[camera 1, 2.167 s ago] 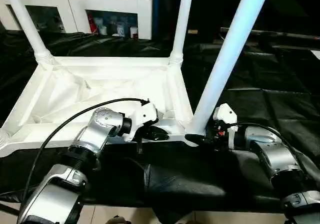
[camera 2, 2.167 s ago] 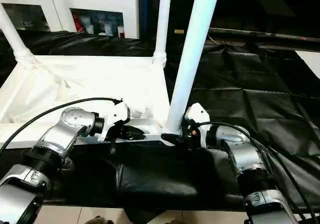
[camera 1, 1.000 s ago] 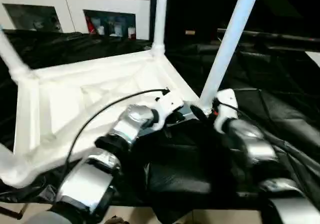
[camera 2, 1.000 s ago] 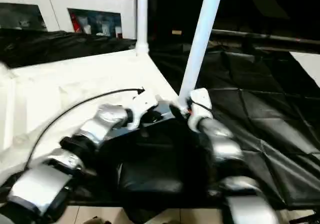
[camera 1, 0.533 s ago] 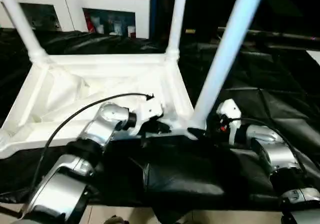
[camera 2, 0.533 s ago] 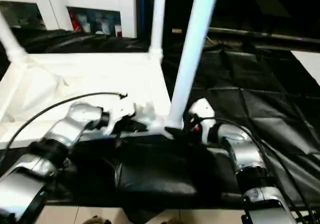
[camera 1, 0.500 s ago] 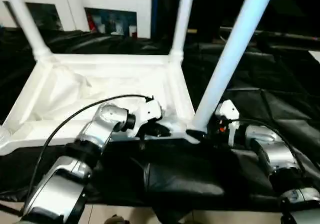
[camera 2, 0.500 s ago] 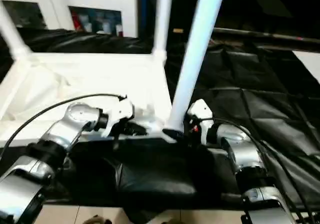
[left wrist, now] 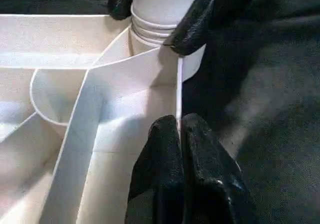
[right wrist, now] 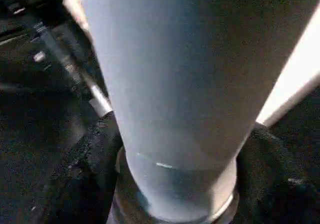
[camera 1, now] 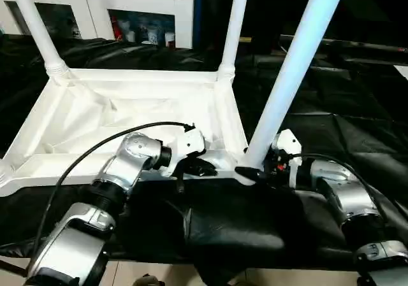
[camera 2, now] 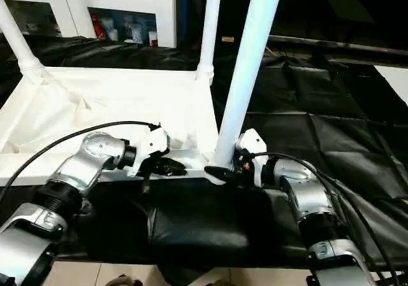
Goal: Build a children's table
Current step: Rotate leg to tighten
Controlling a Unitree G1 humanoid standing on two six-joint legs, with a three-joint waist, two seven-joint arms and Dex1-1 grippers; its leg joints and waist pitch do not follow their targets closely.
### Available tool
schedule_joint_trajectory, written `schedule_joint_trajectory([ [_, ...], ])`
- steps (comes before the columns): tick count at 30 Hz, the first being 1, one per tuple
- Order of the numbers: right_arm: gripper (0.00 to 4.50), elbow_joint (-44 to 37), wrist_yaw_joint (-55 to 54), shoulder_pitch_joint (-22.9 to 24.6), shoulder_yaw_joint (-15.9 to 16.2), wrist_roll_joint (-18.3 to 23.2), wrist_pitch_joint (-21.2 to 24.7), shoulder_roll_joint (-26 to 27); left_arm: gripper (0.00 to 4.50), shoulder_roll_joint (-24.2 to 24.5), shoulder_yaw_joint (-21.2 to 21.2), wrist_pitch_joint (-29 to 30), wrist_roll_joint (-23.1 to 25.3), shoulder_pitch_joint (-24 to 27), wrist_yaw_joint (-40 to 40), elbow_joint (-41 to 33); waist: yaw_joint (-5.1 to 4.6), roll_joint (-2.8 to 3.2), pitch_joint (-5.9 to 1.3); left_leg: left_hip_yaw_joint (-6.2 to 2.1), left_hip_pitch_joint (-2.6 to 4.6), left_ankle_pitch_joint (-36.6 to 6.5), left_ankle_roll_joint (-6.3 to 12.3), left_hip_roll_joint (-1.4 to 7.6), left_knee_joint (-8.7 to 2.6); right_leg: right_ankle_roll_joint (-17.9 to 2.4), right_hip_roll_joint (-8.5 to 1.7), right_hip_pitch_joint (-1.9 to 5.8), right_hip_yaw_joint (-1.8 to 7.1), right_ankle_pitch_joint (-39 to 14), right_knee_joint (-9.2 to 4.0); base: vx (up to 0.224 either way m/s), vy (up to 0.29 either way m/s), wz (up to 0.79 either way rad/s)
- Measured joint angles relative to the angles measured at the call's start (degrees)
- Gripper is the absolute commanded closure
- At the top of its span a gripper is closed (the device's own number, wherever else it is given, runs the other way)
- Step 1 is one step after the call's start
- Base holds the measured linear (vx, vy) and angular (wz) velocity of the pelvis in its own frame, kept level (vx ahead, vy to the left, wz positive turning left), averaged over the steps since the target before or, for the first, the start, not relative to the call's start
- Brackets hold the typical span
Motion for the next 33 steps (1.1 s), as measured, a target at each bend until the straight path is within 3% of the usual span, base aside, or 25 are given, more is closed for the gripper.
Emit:
schedule_joint_trajectory([
  [5,1.75,3.7,-13.8,-1.6,-3.2,-0.8,1.2,4.0,4.5,-5.5,0.3,2.7,2.3,-3.9,9.4,5.8,-0.14,-0.4,-0.15,0.03,0.1,0.0,0.0,-0.03,0.16,-0.1,-0.04,0.14,0.06,0.1,-0.02,0.0,0.0,0.0],
  [9,1.75,11.0,-32.4,-7.0,-6.6,-1.4,1.8,9.7,4.5,-11.1,0.5,4.6,4.4,-7.6,21.2,12.1,-0.45,-0.67,-0.4,0.03,0.17,0.0,-0.01,-0.03,0.23,-0.1,-0.05,0.21,0.09,0.1,-0.05,0.0,0.0,0.0],
  [14,1.75,13.7,-40.1,-9.2,-7.1,-4.1,0.4,12.2,4.5,-12.4,0.5,3.6,5.4,-8.6,24.3,14.4,-0.6,-0.59,-0.54,0.05,0.21,0.0,-0.02,-0.01,0.09,-0.1,-0.03,0.2,0.07,0.1,-0.03,0.0,0.0,0.0],
  [15,1.2,13.9,-40.1,-9.2,-7.1,-4.3,-0.1,12.3,4.5,-12.4,0.5,3.3,5.4,-8.6,24.3,14.6,-0.58,-0.57,-0.55,0.05,0.22,0.0,-0.02,-0.01,0.08,-0.1,-0.03,0.2,0.06,0.1,-0.03,0.0,0.0,0.0],
  [21,0.69,15.7,-36.7,-9.2,-6.9,-4.6,-4.3,11.9,4.5,-11.1,0.8,0.0,5.1,-8.7,22.4,15.3,-0.87,-0.71,-0.44,0.08,0.1,0.0,-0.02,0.01,0.08,-0.1,-0.03,0.06,0.07,0.1,-0.04,0.0,0.0,0.0],
  [26,0.69,13.0,-22.4,-7.0,-5.3,-3.3,-5.5,7.3,4.5,-7.7,0.8,-2.5,4.0,-6.5,14.9,11.9,-0.97,-0.66,-0.4,0.2,0.05,0.0,0.08,0.09,-0.23,0.0,0.02,-0.08,0.02,0.0,-0.05,0.0,0.0,0.0],
  [33,0.69,6.8,-3.3,-3.7,-2.1,-1.0,-7.7,1.6,4.5,-1.6,0.1,-3.7,1.3,-2.1,1.8,4.3,-0.15,-0.36,-0.17,0.37,0.06,0.2,0.29,0.21,-0.35,0.0,0.05,-0.18,-0.02,-0.1,-0.04,0.0,0.0,0.0],
])
